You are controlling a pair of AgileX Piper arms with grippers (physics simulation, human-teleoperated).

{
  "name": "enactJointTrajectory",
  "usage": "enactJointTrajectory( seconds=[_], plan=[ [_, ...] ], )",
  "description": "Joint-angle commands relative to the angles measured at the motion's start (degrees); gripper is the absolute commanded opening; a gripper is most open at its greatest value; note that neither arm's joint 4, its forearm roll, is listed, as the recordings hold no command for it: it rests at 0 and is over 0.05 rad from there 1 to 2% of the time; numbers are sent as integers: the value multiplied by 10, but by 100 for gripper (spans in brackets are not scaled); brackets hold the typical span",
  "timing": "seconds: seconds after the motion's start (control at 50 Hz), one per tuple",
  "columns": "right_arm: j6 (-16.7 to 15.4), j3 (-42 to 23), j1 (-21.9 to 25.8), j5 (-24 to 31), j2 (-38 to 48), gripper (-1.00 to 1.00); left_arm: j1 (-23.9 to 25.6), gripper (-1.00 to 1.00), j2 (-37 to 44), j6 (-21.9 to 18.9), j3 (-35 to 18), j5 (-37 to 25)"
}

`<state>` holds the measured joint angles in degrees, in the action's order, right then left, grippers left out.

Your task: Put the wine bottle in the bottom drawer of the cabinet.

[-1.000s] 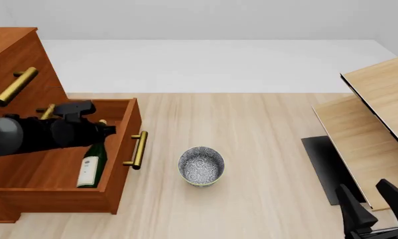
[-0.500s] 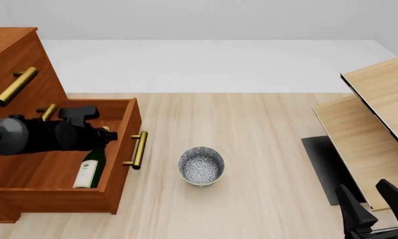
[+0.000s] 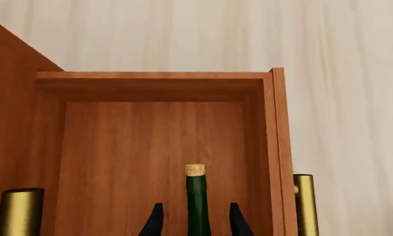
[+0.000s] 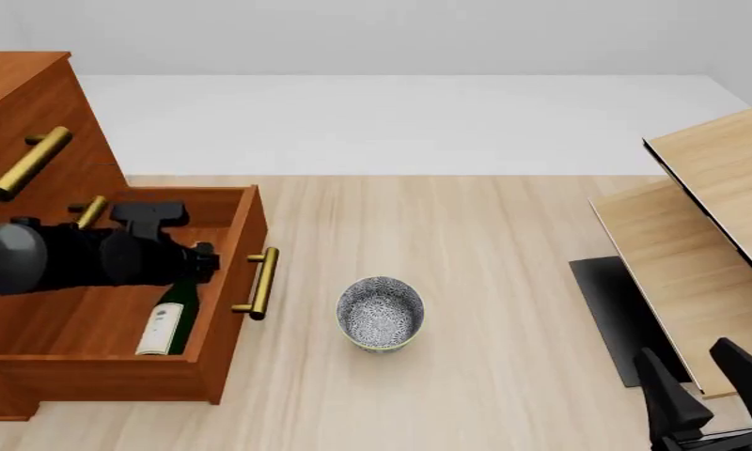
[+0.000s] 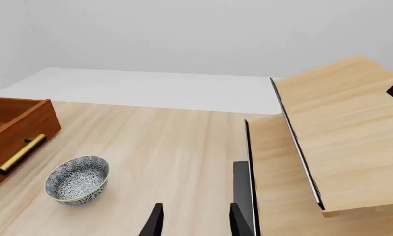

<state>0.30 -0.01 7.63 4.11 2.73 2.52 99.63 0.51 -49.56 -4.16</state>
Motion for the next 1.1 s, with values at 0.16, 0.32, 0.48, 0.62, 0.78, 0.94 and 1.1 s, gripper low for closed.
enactJointTrajectory(
  seconds=[0.16,0.32,0.48,0.62,0.78,0.94,1.1],
  plan=[
    [-1,0,1,-4,4,100,8,100,-90,-12,-14,-57],
    [0,0,1,-6,5,100,24,100,-199,-37,-30,-126],
    [0,0,2,-6,5,100,64,100,-336,-56,-71,-224],
    [0,0,4,-5,2,100,81,100,-429,-82,-80,-277],
    [-1,0,7,-5,2,100,94,100,-539,-80,-81,-329],
    [-2,0,8,-6,4,100,99,100,-641,-84,-82,-379],
    [14,-13,14,-9,-25,100,176,100,-787,-116,8,-337]
  ],
)
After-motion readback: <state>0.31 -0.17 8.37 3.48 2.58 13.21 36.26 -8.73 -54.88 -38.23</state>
